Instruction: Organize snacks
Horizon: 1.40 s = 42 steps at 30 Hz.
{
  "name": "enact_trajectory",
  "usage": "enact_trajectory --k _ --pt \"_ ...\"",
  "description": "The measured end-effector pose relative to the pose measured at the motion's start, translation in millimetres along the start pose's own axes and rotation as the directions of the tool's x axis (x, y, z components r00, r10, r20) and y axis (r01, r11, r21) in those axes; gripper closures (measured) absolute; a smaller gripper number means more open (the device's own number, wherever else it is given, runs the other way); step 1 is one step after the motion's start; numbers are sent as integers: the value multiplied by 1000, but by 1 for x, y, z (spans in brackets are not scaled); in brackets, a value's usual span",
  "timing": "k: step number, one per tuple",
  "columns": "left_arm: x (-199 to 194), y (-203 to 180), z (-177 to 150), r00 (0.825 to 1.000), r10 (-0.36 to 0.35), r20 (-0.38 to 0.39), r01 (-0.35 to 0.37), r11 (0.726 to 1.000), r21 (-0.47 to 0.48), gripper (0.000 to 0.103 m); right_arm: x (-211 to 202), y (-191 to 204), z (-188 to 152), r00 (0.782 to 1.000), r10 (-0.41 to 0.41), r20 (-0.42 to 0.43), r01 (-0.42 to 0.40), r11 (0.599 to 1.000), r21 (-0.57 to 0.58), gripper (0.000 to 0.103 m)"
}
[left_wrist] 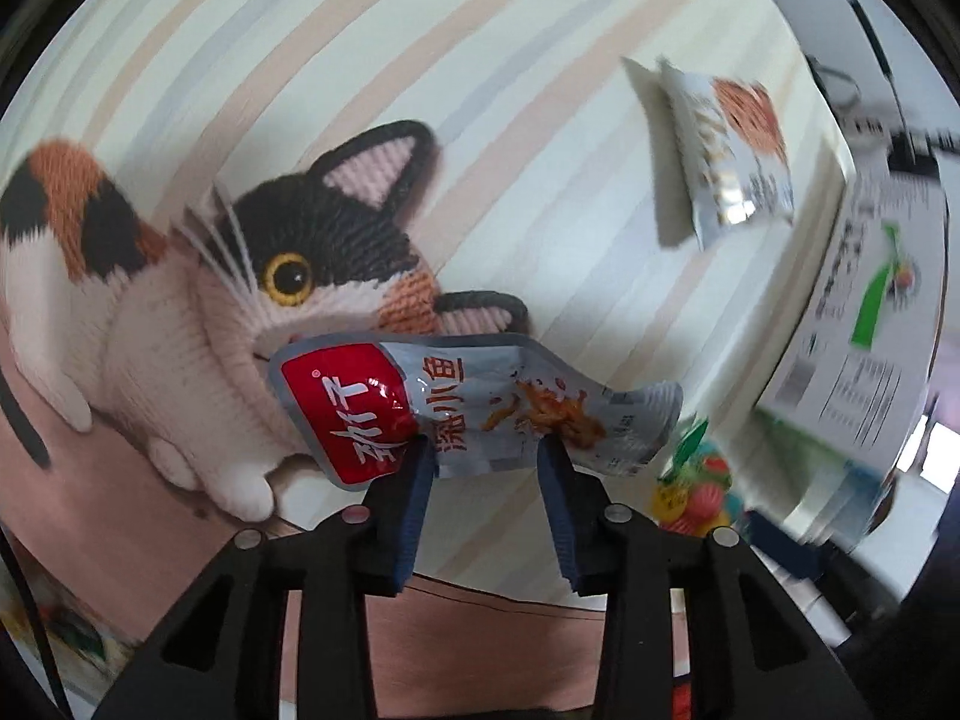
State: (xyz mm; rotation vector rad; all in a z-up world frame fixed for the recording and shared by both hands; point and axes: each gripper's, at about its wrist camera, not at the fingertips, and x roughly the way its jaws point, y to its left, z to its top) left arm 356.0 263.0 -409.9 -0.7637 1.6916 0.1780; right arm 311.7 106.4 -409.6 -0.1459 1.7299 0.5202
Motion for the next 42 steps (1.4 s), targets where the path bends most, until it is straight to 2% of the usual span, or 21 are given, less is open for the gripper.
enact_trajectory --k 2,3,5,6,7,8,9,11,12,13,17,19,23,24,26,29,32,34,36,39,42 --pt "-9 -1 -1 1000 -16 2 16 1000 0 69 -1 -4 -3 1000 17 -3 -17 1000 6 52" --pt "-19 -5 -5 1000 -6 21 5 999 48 69 -2 -7 -4 1000 22 -4 -22 1000 7 52" --pt "-34 -18 -16 994 67 82 -80 982 169 69 -4 -8 -7 1000 28 -5 -28 1000 3 52" --pt "-43 -28 -24 985 113 130 -144 955 259 65 -5 -8 -8 1000 28 -3 -28 1000 -3 52" --pt "-49 -38 -32 967 170 188 -227 911 345 62 -6 -8 -9 1000 25 -2 -25 1000 -8 52" --pt "-55 -47 -40 949 202 244 -293 853 432 53 -6 -8 -9 1000 24 -2 -24 1000 -11 52" --pt "-56 -53 -45 939 208 273 -323 807 494 44 -7 -7 -9 1000 26 -2 -26 1000 -10 52" --pt "-55 -60 -42 928 230 292 -360 752 552 41 -7 -7 -9 999 32 1 -32 999 -4 52" --pt "-51 -64 -31 927 248 282 -368 744 557 41 -7 -8 -9 999 36 3 -36 999 1 52" --pt "-47 -63 -24 928 262 264 -368 751 548 41 -8 -9 -8 999 41 5 -41 999 6 52" --pt "-30 -42 3 961 236 146 -277 828 487 41 -8 -7 -8 998 56 11 -57 998 17 52" --pt "-18 -35 13 960 251 126 -280 835 473 41 -7 -7 -9 998 58 10 -58 998 21 52" --pt "7 -27 20 955 282 94 -292 831 473 39 -7 -13 -8 998 55 11 -55 998 34 52" --pt "10 -27 20 954 282 97 -293 827 479 33 -7 -15 -7 998 55 10 -55 998 37 52" --pt "15 -32 18 943 309 124 -329 804 495 33 -6 -17 -7 999 51 7 -51 998 42 52" --pt "23 -40 15 931 337 138 -358 776 519 24 -4 -18 -7 999 50 0 -50 998 43 52" --pt "26 -40 12 922 354 157 -382 759 528 24 -3 -17 -6 999 51 -1 -51 998 44 52" --pt "26 -42 9 924 344 168 -379 764 521 25 -1 -14 -4 999 52 0 -52 998 44 52" --pt "25 -44 -1 913 353 206 -407 748 524 47 0 -13 -1 999 53 1 -53 998 41 52" --pt "10 -45 -10 923 325 204 -384 755 532 67 0 -11 1 999 52 2 -52 998 37 52" --pt "-2 -45 -18 923 317 218 -384 755 532 70 2 -5 6 999 52 6 -52 998 33 52"
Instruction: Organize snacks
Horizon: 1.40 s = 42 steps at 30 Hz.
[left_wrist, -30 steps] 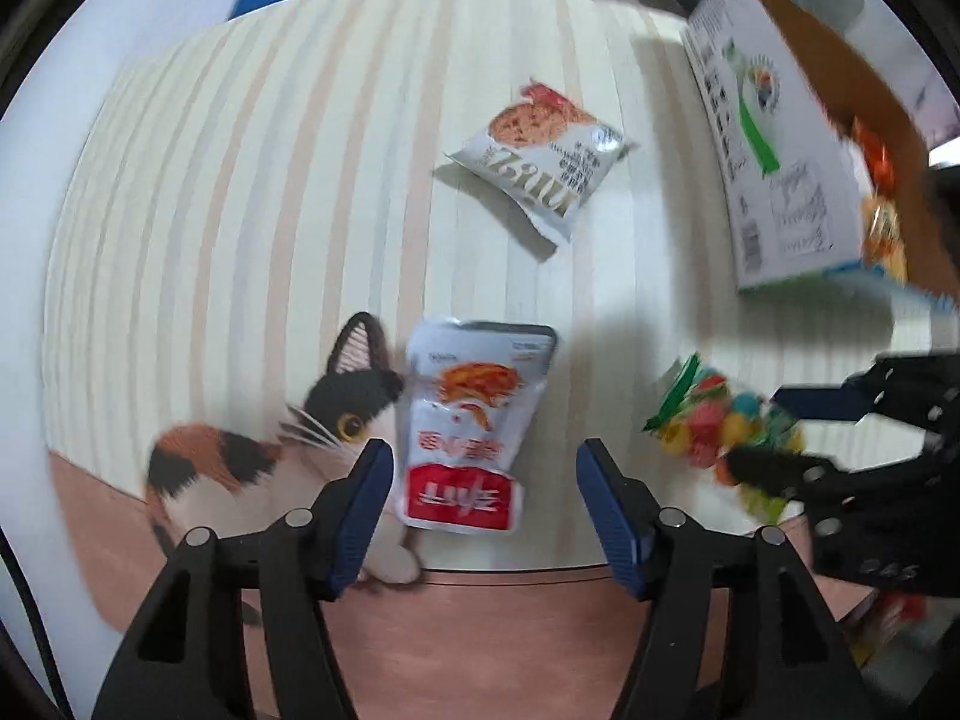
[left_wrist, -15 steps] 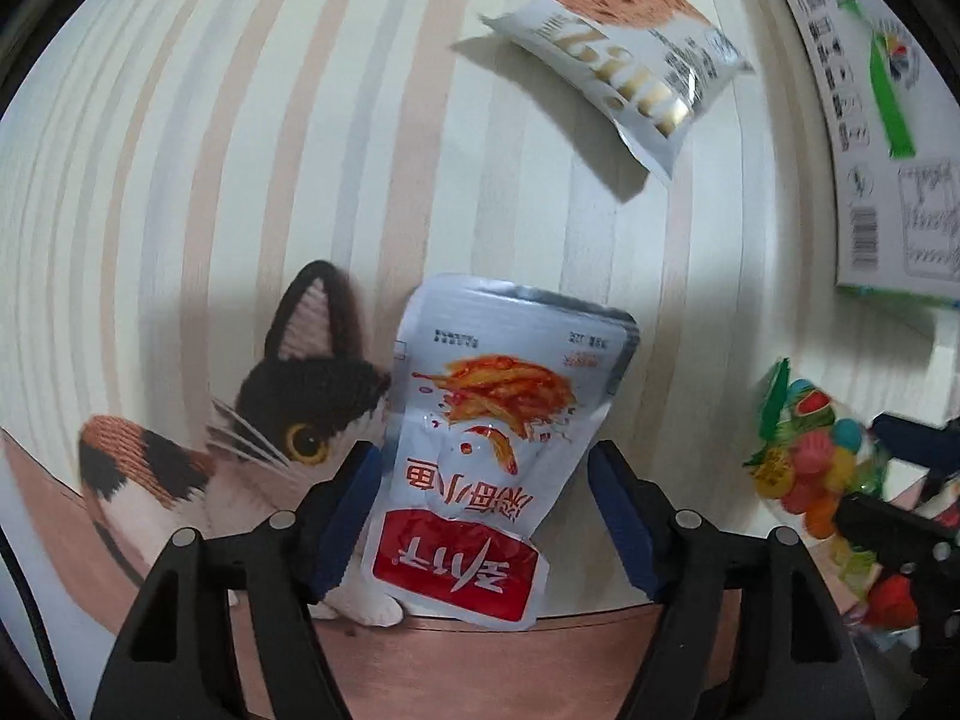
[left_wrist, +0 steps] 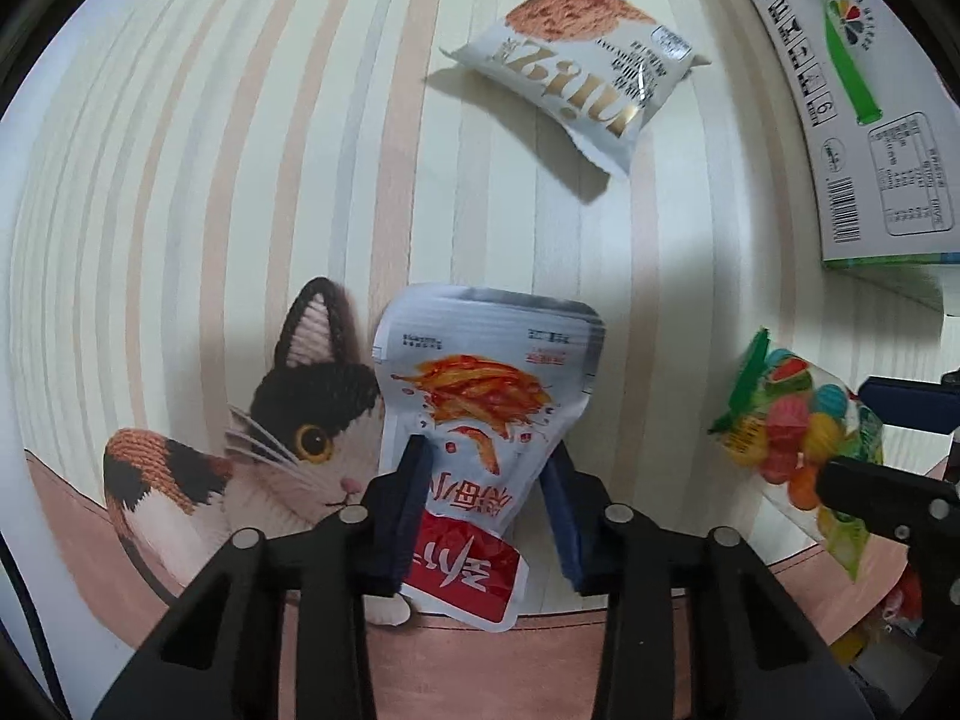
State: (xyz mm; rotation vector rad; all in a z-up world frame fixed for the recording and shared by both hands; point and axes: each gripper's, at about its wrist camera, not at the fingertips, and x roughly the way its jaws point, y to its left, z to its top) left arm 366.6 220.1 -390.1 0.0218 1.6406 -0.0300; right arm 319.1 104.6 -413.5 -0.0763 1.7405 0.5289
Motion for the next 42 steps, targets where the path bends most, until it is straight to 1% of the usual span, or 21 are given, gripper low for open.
enact_trajectory --k 3,7,9,12,13,15,17,19,20,22,24,25,26,27,28,31,32,34,36,41,42 --pt "-4 -1 -6 1000 -13 11 13 1000 -23 72 -1 5 1 1000 2 5 -2 1000 -7 52" --pt "-13 17 -14 998 -58 21 59 996 -73 73 3 12 5 1000 2 4 -2 1000 -17 52" --pt "-14 32 -20 996 -85 3 85 993 -80 72 5 13 7 1000 6 2 -6 1000 -15 52" --pt "-12 43 -22 996 -91 -18 89 990 -108 69 5 14 7 1000 10 -3 -10 1000 -10 52" --pt "-9 48 -22 996 -87 -18 85 990 -111 67 6 14 8 1000 11 -3 -11 1000 -10 52" --pt "-6 55 -20 997 -74 -38 69 989 -132 52 8 16 10 1000 14 -2 -14 1000 -11 52" --pt "3 65 -23 994 -89 -67 77 982 -171 49 10 18 10 1000 17 -3 -17 1000 -14 52" --pt "15 80 -22 985 -135 -109 105 965 -240 45 11 20 9 1000 21 -5 -22 1000 -14 52" --pt "13 84 -23 986 -152 -69 128 956 -264 40 12 21 8 1000 22 -5 -22 1000 -14 52" --pt "14 93 -27 987 -149 -52 128 949 -290 37 13 22 6 1000 25 -6 -25 1000 -17 52" --pt "13 103 -28 984 -175 -42 152 935 -322 29 14 21 6 1000 28 -7 -28 1000 -14 52" --pt "15 106 -28 981 -190 -40 166 928 -332 26 14 21 7 1000 28 -6 -28 1000 -12 52" --pt "16 106 -26 978 -204 -42 178 925 -336 19 15 21 7 1000 29 -5 -29 1000 -10 52" --pt "15 107 -27 976 -212 -54 184 927 -327 13 15 21 6 1000 31 -4 -31 999 -9 52" --pt "17 105 -25 975 -208 -76 175 934 -312 12 14 19 6 999 33 -3 -33 999 -6 52" --pt "20 104 -27 979 -185 -90 145 931 -336 13 10 14 4 999 35 -1 -35 999 -7 52" --pt "19 105 -27 981 -174 -87 133 927 -351 16 10 13 3 999 34 1 -34 999 -8 52" --pt "18 98 -24 987 -135 -90 95 929 -357 28 8 12 3 999 35 6 -35 999 -10 52" --pt "15 98 -30 993 -89 -83 55 936 -347 48 5 11 3 999 35 12 -35 999 -9 52" --pt "8 107 -45 994 -90 -60 63 933 -353 49 1 11 2 999 35 19 -35 999 -4 52" --pt "10 104 -54 994 -90 -55 64 930 -363 50 -1 11 2 999 36 20 -36 999 -4 52"
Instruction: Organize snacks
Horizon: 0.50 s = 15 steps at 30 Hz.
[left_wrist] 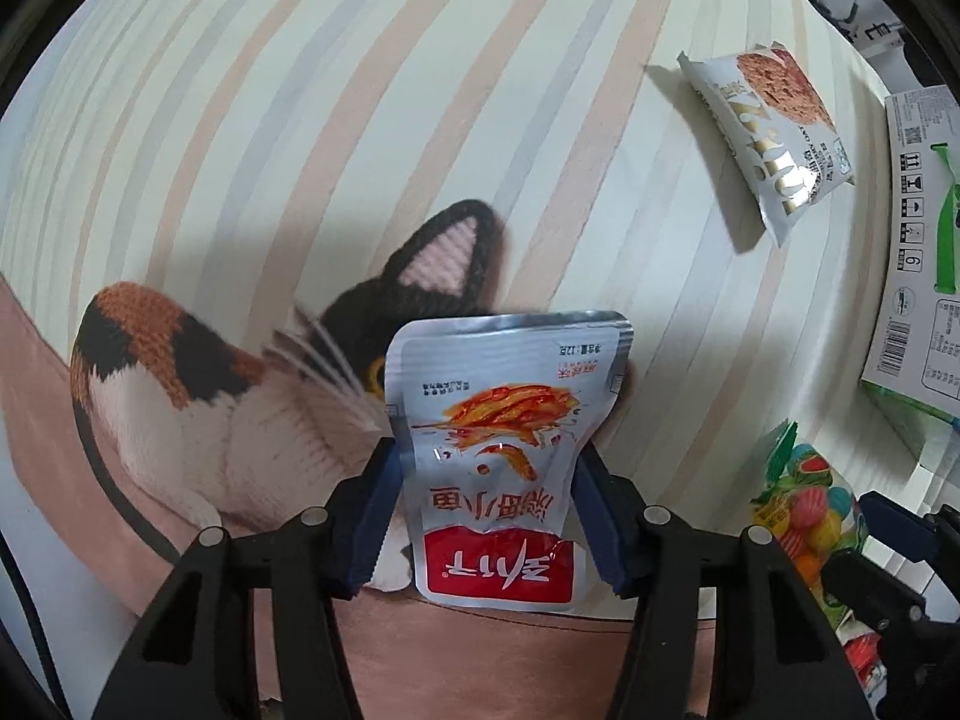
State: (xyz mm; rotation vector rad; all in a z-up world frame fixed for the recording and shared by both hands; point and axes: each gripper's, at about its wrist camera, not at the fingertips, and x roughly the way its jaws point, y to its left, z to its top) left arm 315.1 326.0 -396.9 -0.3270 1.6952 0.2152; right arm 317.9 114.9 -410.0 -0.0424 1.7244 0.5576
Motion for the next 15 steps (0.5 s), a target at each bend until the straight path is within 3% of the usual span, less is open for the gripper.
enact_trajectory --k 9,15 --pt "-43 -10 -49 994 -53 94 49 998 43 50 -28 3 -7 998 36 48 -35 999 -12 52" --pt "-108 -26 -69 967 -147 207 126 986 113 50 -80 2 -30 982 122 142 -119 992 -29 52"
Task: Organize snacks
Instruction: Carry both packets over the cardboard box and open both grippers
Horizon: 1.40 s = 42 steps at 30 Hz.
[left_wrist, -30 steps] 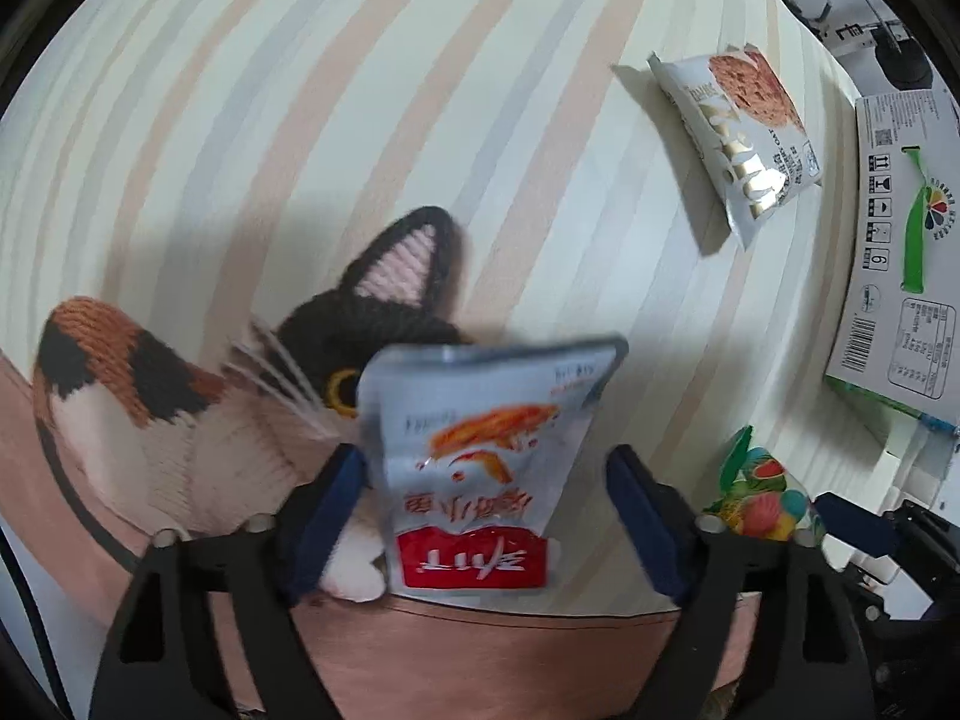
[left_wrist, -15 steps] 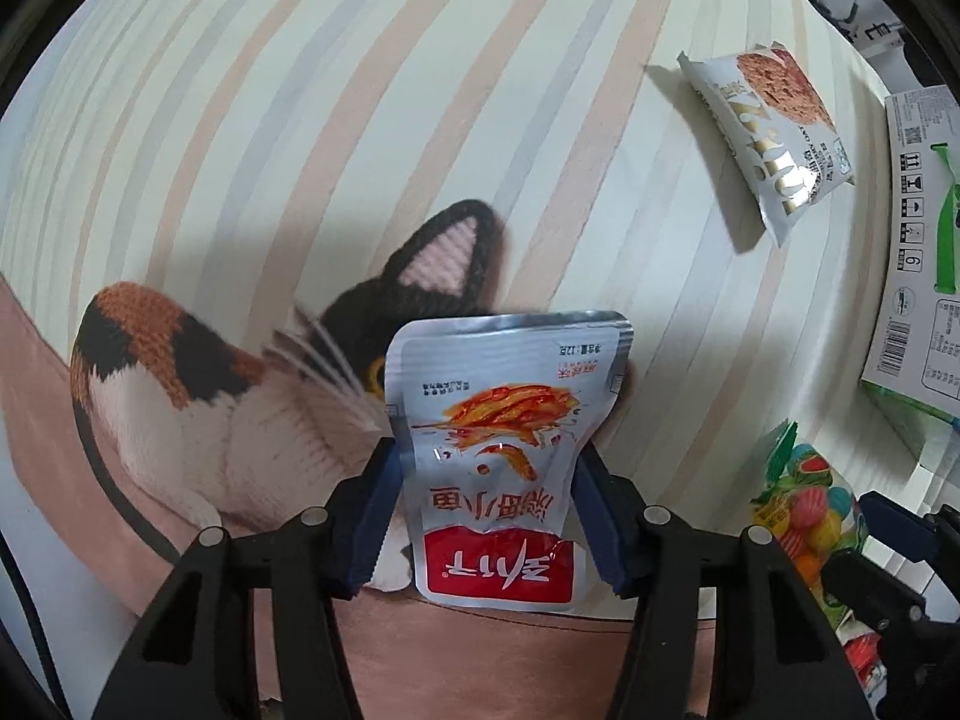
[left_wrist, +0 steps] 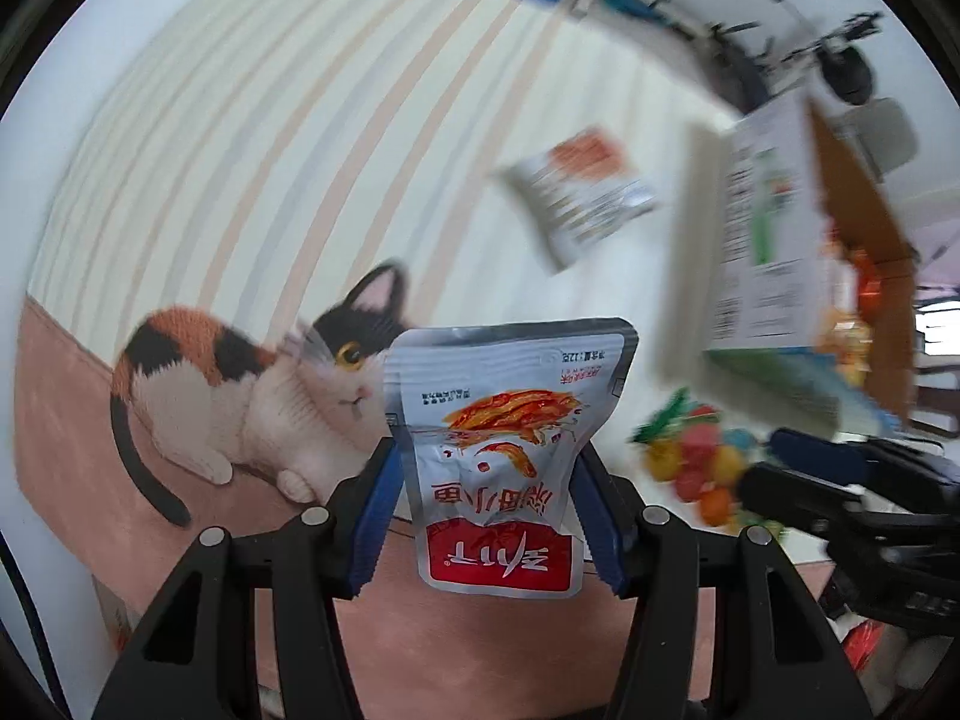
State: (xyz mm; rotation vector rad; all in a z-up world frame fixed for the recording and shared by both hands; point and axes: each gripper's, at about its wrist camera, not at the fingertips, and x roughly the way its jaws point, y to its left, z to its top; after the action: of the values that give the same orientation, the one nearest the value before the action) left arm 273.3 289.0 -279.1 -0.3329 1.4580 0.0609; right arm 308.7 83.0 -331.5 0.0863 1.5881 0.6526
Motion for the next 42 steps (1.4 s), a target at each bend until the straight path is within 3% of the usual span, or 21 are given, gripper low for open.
enact_trajectory --k 6,10,12,17,24,31,34,35,36,39,42 --pt "-66 -68 17 990 -100 99 88 989 115 50 -77 -36 -13 989 59 138 -71 995 77 53" --pt "-91 -135 39 978 -176 108 151 966 211 50 -133 -80 -23 971 34 238 -72 986 153 53" --pt "-92 -177 52 973 -207 101 174 948 265 50 -162 -111 -27 959 6 284 -64 979 196 60" --pt "-59 -272 87 969 -247 23 222 904 364 50 -206 -194 -31 937 -104 335 -6 950 313 60" --pt "35 -381 140 981 -152 -123 191 881 433 50 -179 -288 -19 954 -151 260 22 897 441 60" --pt "85 -429 162 973 -66 -221 163 874 457 46 -154 -339 -7 962 -97 254 -49 857 513 60" --pt "94 -433 163 967 -64 -246 172 879 445 45 -156 -344 -10 959 -99 264 -58 848 527 40" --pt "94 -433 163 970 -55 -238 160 879 449 38 -159 -344 -11 958 -111 266 -48 848 527 29" --pt "92 -431 162 971 -60 -231 160 883 442 30 -160 -344 -12 957 -118 264 -41 849 526 27" --pt "81 -423 158 974 -94 -205 175 886 429 18 -167 -339 -15 955 -125 270 -36 853 521 23" --pt "63 -410 152 978 -117 -173 181 886 428 15 -176 -325 -20 947 -166 275 6 866 500 18"
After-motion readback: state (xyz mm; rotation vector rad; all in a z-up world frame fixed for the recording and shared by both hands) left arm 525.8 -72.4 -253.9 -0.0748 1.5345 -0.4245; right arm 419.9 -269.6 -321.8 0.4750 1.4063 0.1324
